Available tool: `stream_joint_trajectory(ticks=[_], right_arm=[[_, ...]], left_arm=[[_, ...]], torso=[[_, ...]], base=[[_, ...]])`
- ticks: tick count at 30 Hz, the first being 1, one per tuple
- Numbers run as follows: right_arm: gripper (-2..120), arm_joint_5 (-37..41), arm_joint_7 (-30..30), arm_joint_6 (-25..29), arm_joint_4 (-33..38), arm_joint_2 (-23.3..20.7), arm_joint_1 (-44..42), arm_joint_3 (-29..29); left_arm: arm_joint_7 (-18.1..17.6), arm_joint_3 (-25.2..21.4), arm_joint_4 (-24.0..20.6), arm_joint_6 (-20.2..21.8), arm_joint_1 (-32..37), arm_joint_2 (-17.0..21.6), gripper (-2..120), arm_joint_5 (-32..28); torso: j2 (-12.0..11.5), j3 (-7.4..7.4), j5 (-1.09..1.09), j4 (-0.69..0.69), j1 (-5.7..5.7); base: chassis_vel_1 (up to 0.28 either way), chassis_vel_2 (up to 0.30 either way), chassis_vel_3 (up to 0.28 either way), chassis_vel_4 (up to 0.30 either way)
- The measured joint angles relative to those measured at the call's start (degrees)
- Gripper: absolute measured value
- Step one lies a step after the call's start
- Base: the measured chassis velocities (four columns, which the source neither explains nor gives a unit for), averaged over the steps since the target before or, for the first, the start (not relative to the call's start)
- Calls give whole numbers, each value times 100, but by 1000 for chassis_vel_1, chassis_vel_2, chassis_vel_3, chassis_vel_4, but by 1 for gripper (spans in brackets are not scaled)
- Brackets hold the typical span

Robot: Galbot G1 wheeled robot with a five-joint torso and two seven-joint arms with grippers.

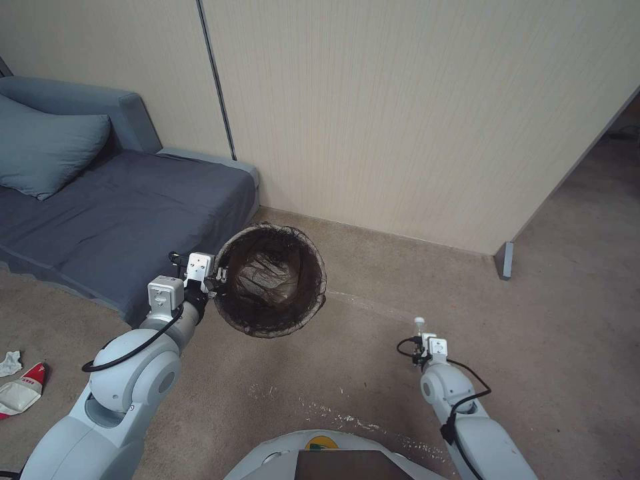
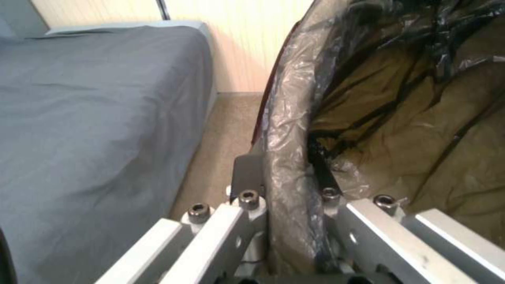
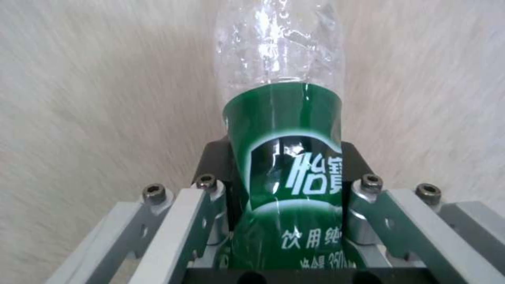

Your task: Pick up the trash bin, then pick up the garbage from the floor and place it into the trash bin.

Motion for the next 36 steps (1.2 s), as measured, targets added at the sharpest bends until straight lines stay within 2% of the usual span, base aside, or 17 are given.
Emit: stream_joint_trajectory(ticks=[2,3,6,7,9,10,12,13,15,21,24,27,28,30,32,35,36], right_arm=[[26,191,17,-32,660,-250,-203,143],[26,191,17,-32,660,-250,-203,143],[26,441,51,-107,1531,-669,-419,306],[26,441,51,-107,1531,-669,-419,306],[26,800,143,-218,2358,-1042,-547,431],[26,800,143,-218,2358,-1042,-547,431],[26,1339,278,-342,3025,-1321,-569,524],[26,1339,278,-342,3025,-1321,-569,524],[26,1894,413,-477,3539,-1521,-539,619],[26,2865,349,-479,4431,-1914,-414,959],[26,3210,105,-335,4524,-2135,-315,1137],[26,3914,-160,-131,4537,-2643,-8,1247],[26,3914,-160,-131,4537,-2643,-8,1247],[26,4300,-297,-43,4529,-2995,255,1142],[26,4400,-387,5,4524,-3111,356,1096],[26,5030,-693,161,4501,-3653,1054,816],[26,5030,-693,161,4501,-3653,1054,816]], left_arm=[[-3,1,-1,0,5,-6,3,1],[-3,1,-1,0,5,-6,3,1],[-7,1,-5,0,17,-8,3,2],[-7,1,-5,0,17,-8,3,2],[-8,0,-6,0,34,-7,3,3],[-8,0,-6,0,34,-7,3,3],[-10,4,-3,0,51,-15,3,20],[-10,4,-3,0,51,-15,3,20],[-10,20,9,0,62,-31,3,43],[-13,37,35,0,79,-38,3,73],[-14,51,49,0,80,-38,3,82],[-15,80,83,0,72,-46,3,101],[-15,80,83,0,72,-46,3,101],[-16,95,109,0,71,-61,3,120],[-16,101,120,0,70,-72,3,124],[-20,114,164,0,34,-118,3,129],[-20,114,164,0,34,-118,3,129]], torso=[[0,0,-1,2,0],[0,0,-1,2,0],[1,0,0,1,0],[1,0,0,1,0],[1,0,-1,1,-1],[1,0,-1,1,-1],[1,0,-1,2,-1],[1,0,-1,2,-1],[1,0,-1,2,-1],[1,0,-2,1,-1],[1,0,-1,2,-1],[1,0,-1,2,0],[1,0,-1,2,0],[1,0,0,1,0],[1,0,0,2,-1],[1,0,0,2,0],[1,0,0,2,0]], base=[[0,0,0,0],[0,0,0,0],[0,0,0,0],[0,0,0,0],[0,0,0,0],[0,0,0,0],[0,0,0,0],[0,0,0,0],[0,0,0,0],[0,0,0,0],[0,0,0,0],[0,0,0,0],[0,0,0,0],[0,0,0,0],[0,0,0,0],[0,0,0,0],[0,0,0,0]])
